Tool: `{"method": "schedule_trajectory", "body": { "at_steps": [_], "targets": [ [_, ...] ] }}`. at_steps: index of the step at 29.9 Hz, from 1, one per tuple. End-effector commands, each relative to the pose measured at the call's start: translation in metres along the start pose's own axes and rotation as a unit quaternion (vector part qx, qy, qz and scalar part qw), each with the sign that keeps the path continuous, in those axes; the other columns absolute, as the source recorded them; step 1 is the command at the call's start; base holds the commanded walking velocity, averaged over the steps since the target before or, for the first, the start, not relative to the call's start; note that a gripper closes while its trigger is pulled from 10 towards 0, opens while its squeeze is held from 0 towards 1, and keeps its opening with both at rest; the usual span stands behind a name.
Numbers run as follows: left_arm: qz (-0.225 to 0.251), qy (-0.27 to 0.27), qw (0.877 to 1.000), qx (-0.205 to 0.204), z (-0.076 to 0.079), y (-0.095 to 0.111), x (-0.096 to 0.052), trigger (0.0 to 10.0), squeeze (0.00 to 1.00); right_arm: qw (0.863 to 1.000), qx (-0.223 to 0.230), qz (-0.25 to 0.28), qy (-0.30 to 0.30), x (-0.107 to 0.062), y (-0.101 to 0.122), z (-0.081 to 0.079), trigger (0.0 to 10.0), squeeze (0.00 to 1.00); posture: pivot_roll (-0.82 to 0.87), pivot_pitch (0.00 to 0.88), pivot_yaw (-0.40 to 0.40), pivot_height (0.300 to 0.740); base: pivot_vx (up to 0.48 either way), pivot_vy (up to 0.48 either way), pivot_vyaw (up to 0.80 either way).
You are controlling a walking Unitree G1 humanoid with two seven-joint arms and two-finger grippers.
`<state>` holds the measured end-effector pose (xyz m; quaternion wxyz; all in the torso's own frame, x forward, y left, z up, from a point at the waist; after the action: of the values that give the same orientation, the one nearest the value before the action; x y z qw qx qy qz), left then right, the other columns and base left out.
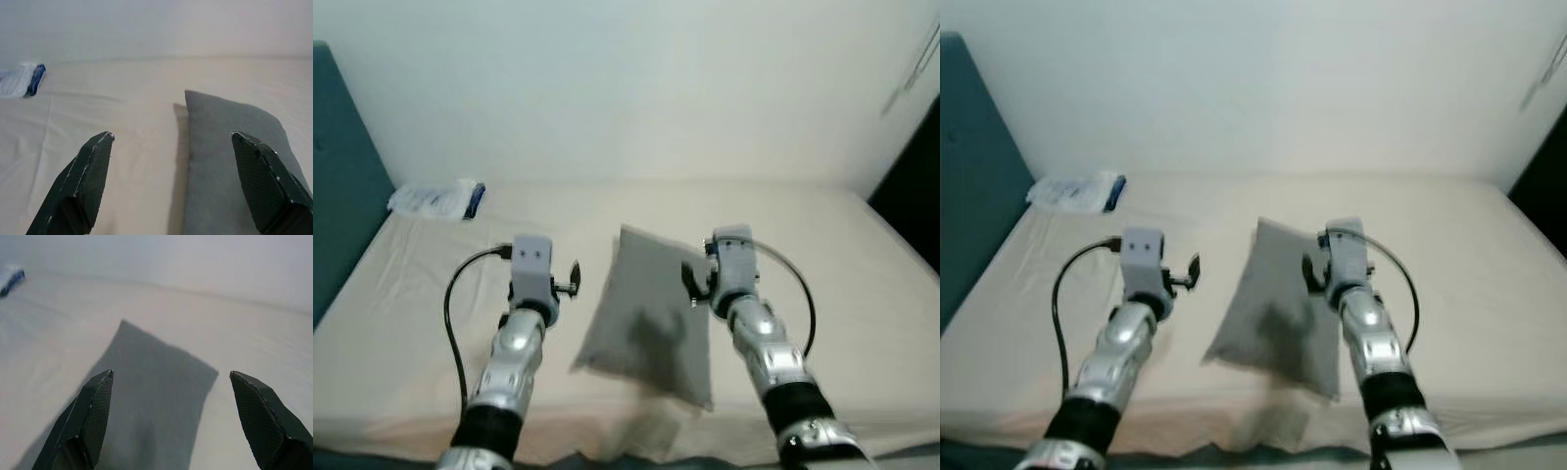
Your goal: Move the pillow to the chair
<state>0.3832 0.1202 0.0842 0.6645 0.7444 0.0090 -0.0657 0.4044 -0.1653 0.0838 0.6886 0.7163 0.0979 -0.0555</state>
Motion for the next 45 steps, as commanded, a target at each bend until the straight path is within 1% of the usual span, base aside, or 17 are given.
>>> {"method": "schedule_trajectory", "body": {
  "at_steps": [1, 7, 15, 17, 18, 20, 21, 25, 29, 30, 36, 45],
  "targets": [
    [-0.009, 0.003, 1.000, 0.006, -0.0041, -0.0060, -0.0007, 10.0, 0.00, 1.000, -0.002, -0.011, 0.003, -0.0006, -0.0068, -0.0036, 10.0, 0.00, -0.07, 0.000, -0.063, 0.740, 0.330, 0.000, 0.00],
    [-0.010, 0.004, 1.000, 0.007, -0.0048, -0.0062, -0.0002, 10.0, 0.00, 1.000, -0.006, -0.011, 0.002, 0.0011, -0.0055, -0.0051, 10.0, 0.00, -0.06, 0.000, -0.063, 0.740, 0.312, 0.000, 0.00],
    [-0.013, 0.015, 1.000, 0.011, -0.0070, -0.0068, 0.0013, 10.0, 0.00, 1.000, -0.005, -0.014, 0.003, 0.0052, -0.0053, -0.0089, 10.0, 0.00, -0.06, 0.000, -0.056, 0.740, 0.000, 0.000, 0.00],
    [-0.011, 0.009, 0.999, 0.031, -0.0056, -0.0051, 0.0022, 10.0, 0.00, 1.000, -0.001, -0.011, -0.003, 0.0051, -0.0041, -0.0073, 10.0, 0.00, -0.06, 0.000, -0.056, 0.740, 0.000, 0.000, 0.00],
    [-0.011, 0.009, 0.999, 0.031, -0.0056, -0.0051, 0.0022, 10.0, 0.00, 1.000, -0.001, -0.011, -0.003, 0.0051, -0.0041, -0.0073, 10.0, 0.00, -0.06, 0.000, -0.056, 0.740, 0.000, 0.000, 0.00],
    [-0.012, 0.006, 0.999, 0.049, -0.0046, -0.0048, 0.0029, 10.0, 0.00, 1.000, 0.004, -0.006, -0.009, 0.0051, -0.0020, -0.0060, 10.0, 0.00, -0.07, 0.000, -0.054, 0.740, 0.000, -0.240, 0.00],
    [-0.013, 0.004, 0.999, 0.050, -0.0032, -0.0051, 0.0031, 10.0, 0.00, 1.000, 0.005, -0.005, -0.010, 0.0052, -0.0013, -0.0055, 10.0, 0.00, -0.07, 0.000, -0.053, 0.740, 0.000, -0.480, 0.00],
    [-0.015, 0.002, 0.999, 0.041, -0.0005, -0.0061, 0.0035, 10.0, 0.00, 1.000, 0.004, -0.005, -0.010, 0.0058, -0.0002, -0.0047, 10.0, 0.00, -0.07, 0.000, -0.053, 0.740, 0.000, -0.480, 0.00],
    [-0.014, 0.001, 0.999, 0.041, 0.0001, -0.0057, 0.0035, 10.0, 0.00, 1.000, 0.004, -0.005, -0.011, 0.0060, 0.0000, -0.0044, 10.0, 0.00, -0.07, 0.000, -0.053, 0.740, 0.000, -0.460, 0.00],
    [-0.015, 0.002, 0.999, 0.033, -0.0001, -0.0064, 0.0035, 10.0, 0.00, 1.000, 0.003, -0.005, -0.012, 0.0063, -0.0002, -0.0038, 10.0, 0.00, -0.07, 0.000, -0.056, 0.740, 0.000, 0.000, 0.00],
    [-0.019, 0.000, 1.000, 0.025, 0.0002, -0.0095, 0.0030, 10.0, 0.00, 1.000, 0.002, -0.007, -0.012, 0.0067, -0.0013, -0.0039, 10.0, 0.00, -0.07, 0.000, -0.058, 0.740, 0.000, 0.000, 0.00],
    [-0.021, -0.005, 0.999, 0.026, 0.0017, -0.0120, 0.0016, 10.0, 0.00, 1.000, 0.004, -0.011, -0.008, 0.0085, -0.0028, -0.0084, 10.0, 0.00, -0.07, 0.000, -0.062, 0.740, 0.000, 0.000, 0.00]
  ]
}}
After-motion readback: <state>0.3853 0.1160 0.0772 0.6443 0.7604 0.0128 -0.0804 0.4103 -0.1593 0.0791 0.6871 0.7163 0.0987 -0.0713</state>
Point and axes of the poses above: a point about 5 cm out from each wrist's last joint towards the gripper, its own x axis pointing out of the wrist towards the gripper, its own y axis along the axis of the wrist's last joint, z = x × y, the point moved 6 cm from there along x, pointing out of the wrist towards the gripper, and after that the axes turned 8 degrees about x, right-handed, at the moved point
